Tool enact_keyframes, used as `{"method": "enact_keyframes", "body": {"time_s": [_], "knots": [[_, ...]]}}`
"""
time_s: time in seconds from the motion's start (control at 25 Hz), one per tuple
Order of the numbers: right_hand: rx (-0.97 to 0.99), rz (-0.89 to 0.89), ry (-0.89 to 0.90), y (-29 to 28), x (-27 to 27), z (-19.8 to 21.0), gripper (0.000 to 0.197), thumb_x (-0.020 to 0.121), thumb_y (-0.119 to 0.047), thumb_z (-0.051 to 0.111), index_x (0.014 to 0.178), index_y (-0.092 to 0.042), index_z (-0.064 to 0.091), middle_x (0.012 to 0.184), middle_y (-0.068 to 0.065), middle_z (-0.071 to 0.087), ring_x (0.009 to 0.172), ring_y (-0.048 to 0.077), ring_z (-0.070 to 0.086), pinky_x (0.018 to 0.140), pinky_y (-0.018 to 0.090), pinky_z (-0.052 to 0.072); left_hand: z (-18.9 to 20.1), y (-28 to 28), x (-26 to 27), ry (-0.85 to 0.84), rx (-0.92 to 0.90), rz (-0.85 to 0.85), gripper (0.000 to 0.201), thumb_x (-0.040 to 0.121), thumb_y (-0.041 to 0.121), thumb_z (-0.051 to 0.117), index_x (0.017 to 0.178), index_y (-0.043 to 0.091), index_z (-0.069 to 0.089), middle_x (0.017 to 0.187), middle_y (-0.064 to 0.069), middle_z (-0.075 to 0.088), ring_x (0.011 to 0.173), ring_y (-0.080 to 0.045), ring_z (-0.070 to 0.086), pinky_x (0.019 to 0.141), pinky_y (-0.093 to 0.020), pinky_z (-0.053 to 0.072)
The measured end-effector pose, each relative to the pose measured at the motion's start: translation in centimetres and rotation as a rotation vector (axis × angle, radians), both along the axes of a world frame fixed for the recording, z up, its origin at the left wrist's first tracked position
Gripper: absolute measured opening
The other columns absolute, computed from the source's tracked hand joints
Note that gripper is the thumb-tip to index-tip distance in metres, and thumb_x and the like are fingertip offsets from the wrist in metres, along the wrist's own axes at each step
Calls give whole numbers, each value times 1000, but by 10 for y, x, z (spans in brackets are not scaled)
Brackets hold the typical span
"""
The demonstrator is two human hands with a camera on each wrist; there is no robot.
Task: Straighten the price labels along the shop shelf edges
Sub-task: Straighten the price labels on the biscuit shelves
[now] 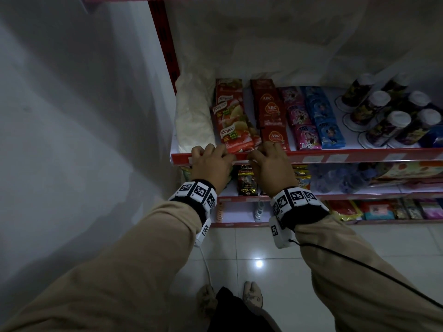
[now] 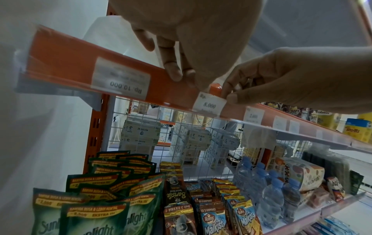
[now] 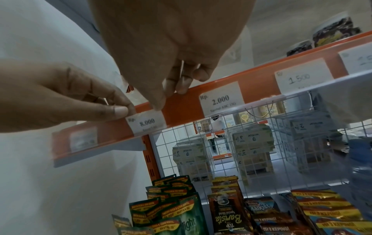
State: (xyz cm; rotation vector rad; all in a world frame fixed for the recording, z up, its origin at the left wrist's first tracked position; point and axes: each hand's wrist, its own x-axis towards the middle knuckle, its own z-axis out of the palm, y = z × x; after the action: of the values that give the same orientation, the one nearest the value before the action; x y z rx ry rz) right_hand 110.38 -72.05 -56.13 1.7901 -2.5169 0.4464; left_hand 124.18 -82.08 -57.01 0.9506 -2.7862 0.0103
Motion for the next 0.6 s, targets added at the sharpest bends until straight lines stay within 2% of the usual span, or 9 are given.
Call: {"method": "enact_keyframes", "body": {"time_s": [0.12, 0.32, 0.44, 0.6], "knots": [[13, 1, -1, -1, -1, 2, 18, 87, -14, 58, 103, -9, 66, 107, 17, 57, 99, 34, 49, 79, 43, 45, -3, 2, 0, 32, -24, 5, 20, 89, 29, 54, 105, 24, 65, 105, 0, 59, 97, -26, 52, 85, -43, 29], [-10, -13, -29, 2, 4, 5, 24, 85, -18, 58, 108, -11, 63, 111, 15, 56, 104, 34, 48, 83, 43, 44, -5, 1, 13, 202, -55, -3, 17, 90, 30, 52, 101, 25, 65, 98, 4, 62, 89, -23, 55, 82, -39, 25], [43, -17, -11, -2, 14, 7, 28, 87, -22, 56, 113, -15, 61, 123, 13, 52, 111, 33, 45, 88, 43, 40, -1, -1, 31, 174, -67, 15, 20, 90, 28, 52, 104, 22, 64, 99, 2, 63, 90, -24, 55, 83, -42, 30], [29, 30, -22, -14, 34, 9, 28, 84, -19, 56, 111, -14, 62, 120, 13, 53, 113, 33, 44, 89, 43, 37, 5, -9, 62, 115, -40, 68, 22, 90, 22, 52, 109, 20, 62, 104, 0, 61, 95, -26, 53, 87, -43, 29]]}}
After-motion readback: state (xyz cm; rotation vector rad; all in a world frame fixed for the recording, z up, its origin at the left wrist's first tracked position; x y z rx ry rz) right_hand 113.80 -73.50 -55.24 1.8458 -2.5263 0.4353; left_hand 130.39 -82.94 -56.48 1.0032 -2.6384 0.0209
